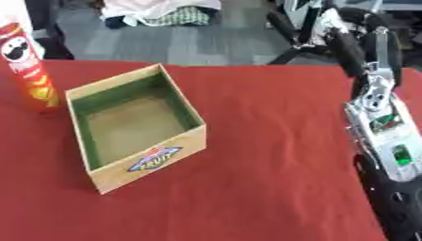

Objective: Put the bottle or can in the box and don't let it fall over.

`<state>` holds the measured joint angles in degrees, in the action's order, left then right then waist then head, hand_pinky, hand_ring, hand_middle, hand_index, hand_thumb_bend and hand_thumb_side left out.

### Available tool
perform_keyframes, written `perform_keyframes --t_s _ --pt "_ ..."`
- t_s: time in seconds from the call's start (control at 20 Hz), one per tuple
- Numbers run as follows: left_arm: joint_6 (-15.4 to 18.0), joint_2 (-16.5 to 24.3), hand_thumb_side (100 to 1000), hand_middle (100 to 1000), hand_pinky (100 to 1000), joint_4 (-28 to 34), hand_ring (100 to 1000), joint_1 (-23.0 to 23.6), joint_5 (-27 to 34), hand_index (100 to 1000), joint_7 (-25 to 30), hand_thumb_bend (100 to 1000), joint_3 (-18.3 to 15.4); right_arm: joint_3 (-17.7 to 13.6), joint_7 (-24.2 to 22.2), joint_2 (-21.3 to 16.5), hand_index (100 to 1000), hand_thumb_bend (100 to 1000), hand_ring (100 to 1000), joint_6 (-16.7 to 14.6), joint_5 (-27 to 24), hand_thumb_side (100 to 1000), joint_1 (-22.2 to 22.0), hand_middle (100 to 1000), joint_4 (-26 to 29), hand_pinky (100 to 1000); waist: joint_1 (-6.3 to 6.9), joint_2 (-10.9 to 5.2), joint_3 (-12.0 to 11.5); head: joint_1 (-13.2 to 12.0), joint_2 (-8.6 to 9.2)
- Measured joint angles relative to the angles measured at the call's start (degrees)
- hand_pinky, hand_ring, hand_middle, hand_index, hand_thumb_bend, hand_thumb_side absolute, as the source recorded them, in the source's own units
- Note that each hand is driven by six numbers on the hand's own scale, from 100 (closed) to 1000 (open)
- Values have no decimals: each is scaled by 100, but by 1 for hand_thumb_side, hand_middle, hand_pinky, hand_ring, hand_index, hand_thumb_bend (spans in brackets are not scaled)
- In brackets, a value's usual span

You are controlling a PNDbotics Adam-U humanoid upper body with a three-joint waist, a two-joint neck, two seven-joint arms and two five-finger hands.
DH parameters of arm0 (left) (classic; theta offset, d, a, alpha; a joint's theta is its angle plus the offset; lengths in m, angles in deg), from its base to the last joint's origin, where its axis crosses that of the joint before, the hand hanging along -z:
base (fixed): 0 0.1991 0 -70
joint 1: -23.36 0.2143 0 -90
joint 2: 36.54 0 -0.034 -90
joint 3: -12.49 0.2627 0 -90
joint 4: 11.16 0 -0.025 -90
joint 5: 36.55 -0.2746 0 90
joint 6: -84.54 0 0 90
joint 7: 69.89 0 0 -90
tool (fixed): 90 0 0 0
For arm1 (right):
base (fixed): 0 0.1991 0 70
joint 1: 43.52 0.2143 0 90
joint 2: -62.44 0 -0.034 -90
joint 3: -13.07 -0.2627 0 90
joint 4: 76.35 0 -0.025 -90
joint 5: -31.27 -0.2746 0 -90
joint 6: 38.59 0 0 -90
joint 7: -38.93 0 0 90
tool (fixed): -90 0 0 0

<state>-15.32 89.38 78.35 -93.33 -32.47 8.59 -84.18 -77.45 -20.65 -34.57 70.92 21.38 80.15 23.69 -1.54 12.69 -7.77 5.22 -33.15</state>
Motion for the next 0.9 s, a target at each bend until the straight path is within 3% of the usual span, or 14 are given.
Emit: perform_keyframes --t_s 0.2,0.35,0.9 --pt "34 59 303 831 879 -444 813 -345 -13 781 361 1000 250 24 -21 0 731 272 739 13 0 520 1 776 -6 544 -3 -14 0 -45 3" --pt "62 75 372 831 885 -740 817 -596 -80 787 635 1000 426 31 -26 0 730 270 736 17 0 518 2 773 -15 543 -4 -19 -2 -73 7" --pt "275 -88 357 823 882 -1636 812 -1522 -654 788 1375 1000 840 83 -25 0 728 274 733 15 -1 518 2 771 -34 542 33 -24 -20 -102 60"
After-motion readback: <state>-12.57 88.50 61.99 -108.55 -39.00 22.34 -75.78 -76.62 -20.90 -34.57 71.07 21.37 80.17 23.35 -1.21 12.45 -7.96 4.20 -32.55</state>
